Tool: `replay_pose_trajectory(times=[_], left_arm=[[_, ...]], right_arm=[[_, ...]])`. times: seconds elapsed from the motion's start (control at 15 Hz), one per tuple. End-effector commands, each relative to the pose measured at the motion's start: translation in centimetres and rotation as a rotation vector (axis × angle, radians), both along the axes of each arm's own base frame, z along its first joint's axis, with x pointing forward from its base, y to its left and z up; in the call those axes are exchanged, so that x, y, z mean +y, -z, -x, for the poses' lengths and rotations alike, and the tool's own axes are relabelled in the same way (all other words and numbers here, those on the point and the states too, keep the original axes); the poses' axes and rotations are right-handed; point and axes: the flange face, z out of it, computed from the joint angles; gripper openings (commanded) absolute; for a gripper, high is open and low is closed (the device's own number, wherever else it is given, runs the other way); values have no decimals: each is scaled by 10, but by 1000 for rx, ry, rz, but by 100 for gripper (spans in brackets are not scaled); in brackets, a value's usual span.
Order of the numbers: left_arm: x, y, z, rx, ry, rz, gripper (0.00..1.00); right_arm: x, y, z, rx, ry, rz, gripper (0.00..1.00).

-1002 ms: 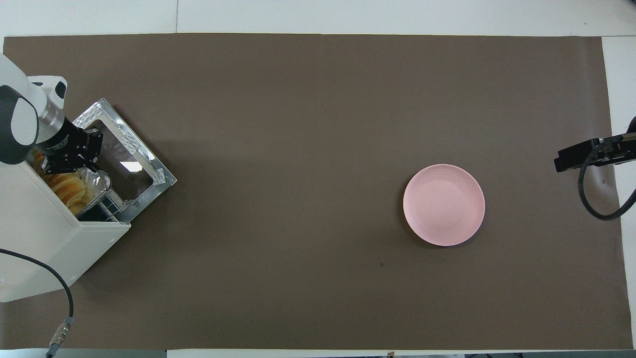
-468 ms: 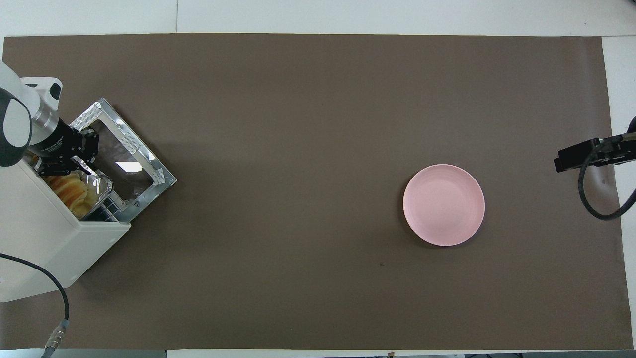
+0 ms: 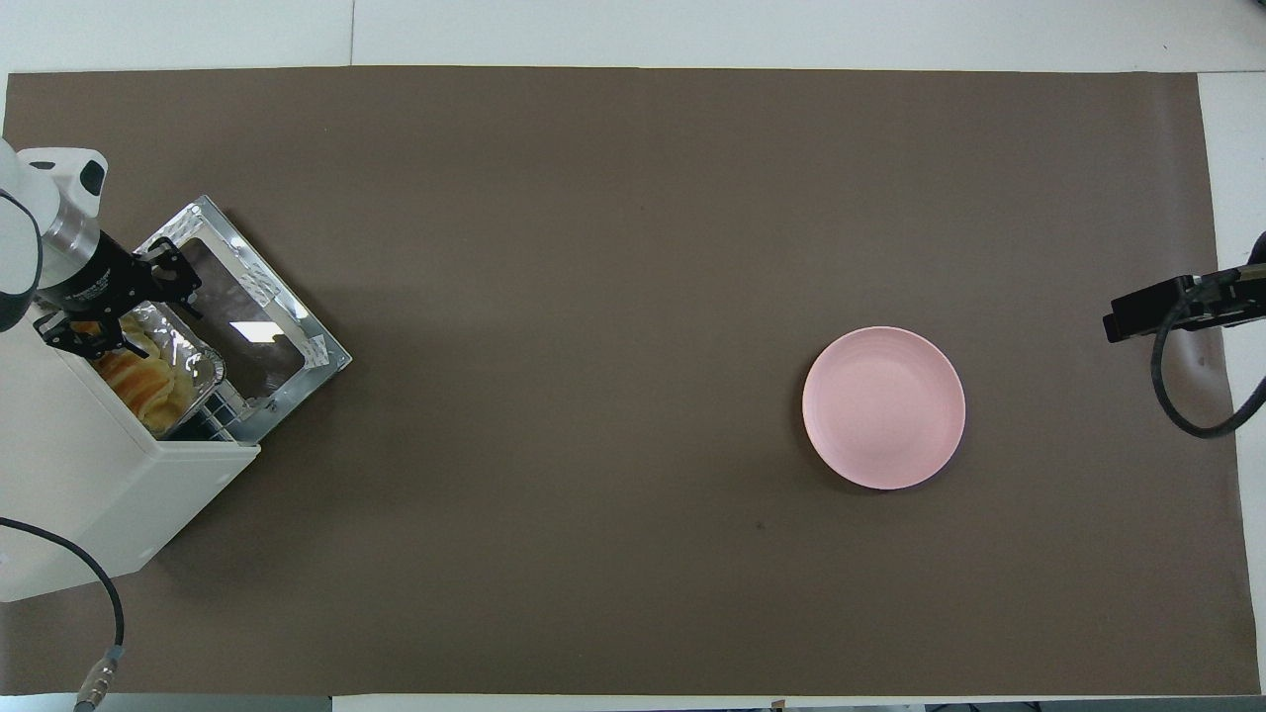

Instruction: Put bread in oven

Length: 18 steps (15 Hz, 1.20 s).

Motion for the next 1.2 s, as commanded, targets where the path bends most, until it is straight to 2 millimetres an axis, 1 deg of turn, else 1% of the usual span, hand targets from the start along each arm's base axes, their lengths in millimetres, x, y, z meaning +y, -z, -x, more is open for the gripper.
replay_pose_trajectory(times=[0.0,0.2,0.33,0.47,0.53,0.67,0.8,1.0,1.07,1.14], left_arm=[[12,-19,7,12,0,-3,100],[8,-42,4,1,9,0,100],[5,-65,1,-33,15,5,100],[4,-96,2,-90,31,17,100],[6,-114,5,-122,46,28,100],[11,-146,16,-174,92,58,100],[18,-175,31,-215,201,97,100],[31,-199,56,-208,378,159,100],[38,-208,65,-216,425,159,100],[46,-214,74,-217,466,151,100]], right_arm=[[0,-1,1,9,16,-12,100],[-1,-1,1,9,17,-12,100],[0,-1,1,9,17,-12,100],[0,-1,1,9,16,-12,100],[0,-1,1,9,16,-12,100],[-1,0,1,11,17,-12,100],[-1,-1,1,9,17,-12,100],[0,-1,1,9,16,-12,100],[0,-1,1,9,16,-12,100],[0,-1,1,9,16,-12,100]])
